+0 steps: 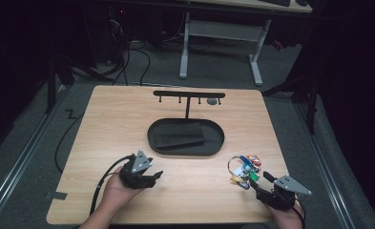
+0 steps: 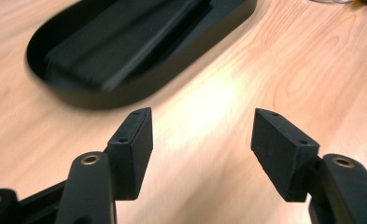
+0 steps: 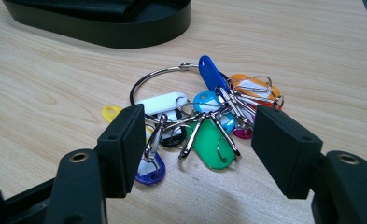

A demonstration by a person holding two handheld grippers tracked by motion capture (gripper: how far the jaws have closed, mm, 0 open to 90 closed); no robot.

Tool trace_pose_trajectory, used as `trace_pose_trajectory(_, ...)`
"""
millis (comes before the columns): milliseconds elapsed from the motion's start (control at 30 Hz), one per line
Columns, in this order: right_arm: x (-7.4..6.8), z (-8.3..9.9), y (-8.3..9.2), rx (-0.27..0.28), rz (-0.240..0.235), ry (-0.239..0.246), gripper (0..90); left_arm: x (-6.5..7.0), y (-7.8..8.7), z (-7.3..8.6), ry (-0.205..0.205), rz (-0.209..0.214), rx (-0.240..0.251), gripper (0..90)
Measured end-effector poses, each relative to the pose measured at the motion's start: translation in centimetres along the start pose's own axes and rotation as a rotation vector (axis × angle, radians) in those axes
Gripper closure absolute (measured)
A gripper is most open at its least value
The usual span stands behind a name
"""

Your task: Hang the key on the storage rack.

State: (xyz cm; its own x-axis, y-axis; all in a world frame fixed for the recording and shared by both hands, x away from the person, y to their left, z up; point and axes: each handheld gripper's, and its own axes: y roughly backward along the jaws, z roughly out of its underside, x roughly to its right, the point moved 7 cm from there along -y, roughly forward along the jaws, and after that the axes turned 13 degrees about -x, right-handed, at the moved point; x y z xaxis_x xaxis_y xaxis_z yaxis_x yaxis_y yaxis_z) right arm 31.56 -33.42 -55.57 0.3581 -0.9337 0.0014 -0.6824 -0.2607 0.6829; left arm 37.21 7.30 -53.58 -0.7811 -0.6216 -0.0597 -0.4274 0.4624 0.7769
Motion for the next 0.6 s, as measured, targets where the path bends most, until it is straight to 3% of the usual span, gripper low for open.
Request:
trace_pose_trajectory(300,-0.3,0.0,0.0,-0.007,0.023,0.017,35.6,-0.5,2.8,6.7,0.098,-0.046,0.045,38.7)
trace_pose_trajectory(467,-0.4,-0.2,0.0,-0.005,0.032,0.017,35.4,-0.8,3.7,7.7,0.135,-0.046,0.067,38.3)
trace_pose_trajectory(600,-0.5,-0.3,-0.1,-0.006,0.038,0.021,35.3,-0.4,3.9,7.5,0.121,-0.054,0.079,37.4)
